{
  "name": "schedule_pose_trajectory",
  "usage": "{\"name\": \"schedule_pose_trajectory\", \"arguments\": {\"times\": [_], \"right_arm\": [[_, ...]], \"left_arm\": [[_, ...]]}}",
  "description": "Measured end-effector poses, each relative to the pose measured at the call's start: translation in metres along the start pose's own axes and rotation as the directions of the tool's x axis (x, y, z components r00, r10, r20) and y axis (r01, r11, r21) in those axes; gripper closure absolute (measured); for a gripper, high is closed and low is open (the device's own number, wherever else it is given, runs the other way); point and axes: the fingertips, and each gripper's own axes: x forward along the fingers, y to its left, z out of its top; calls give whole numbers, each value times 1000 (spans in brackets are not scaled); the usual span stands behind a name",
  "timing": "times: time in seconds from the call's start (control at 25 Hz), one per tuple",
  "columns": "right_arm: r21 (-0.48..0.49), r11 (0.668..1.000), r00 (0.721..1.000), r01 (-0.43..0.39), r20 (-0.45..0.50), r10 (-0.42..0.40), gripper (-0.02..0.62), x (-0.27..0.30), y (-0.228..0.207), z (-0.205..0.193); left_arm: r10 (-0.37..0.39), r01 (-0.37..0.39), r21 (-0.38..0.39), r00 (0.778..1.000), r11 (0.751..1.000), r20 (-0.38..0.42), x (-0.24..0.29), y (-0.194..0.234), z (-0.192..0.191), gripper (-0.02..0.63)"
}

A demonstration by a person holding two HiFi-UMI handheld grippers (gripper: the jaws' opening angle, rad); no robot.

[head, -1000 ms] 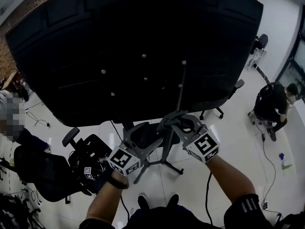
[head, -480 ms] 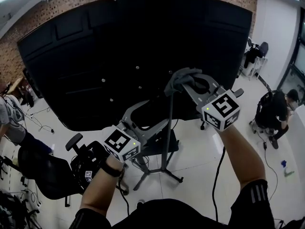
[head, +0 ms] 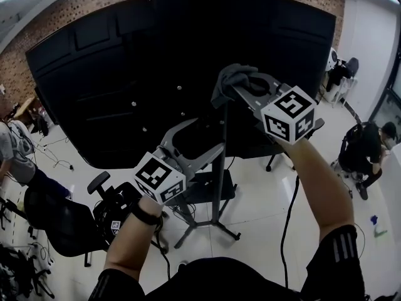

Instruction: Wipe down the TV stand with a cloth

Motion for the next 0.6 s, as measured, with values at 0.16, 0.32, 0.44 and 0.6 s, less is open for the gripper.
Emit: {"name": "schedule_pose_trajectory", "arguments": {"times": [0.16, 0.32, 0.44, 0.6], "right_arm": [[22, 1000, 1000, -11, -25, 12, 568, -4, 6, -22], [55, 998, 999, -11, -39, 14, 566, -6, 14, -53], [87, 996, 998, -10, -57, 15, 565, -9, 24, -77], [125, 992, 996, -5, -90, 16, 565, -11, 41, -111]], "left_arm": [[17, -17, -12, 1000, 1000, -19, 1, 2, -13, 275], [19, -21, -38, 999, 999, -47, 2, 3, -32, 276], [18, -21, -53, 998, 998, -65, 1, 1, -48, 276], [30, -38, -87, 995, 995, -93, -5, 1, -68, 278]]}}
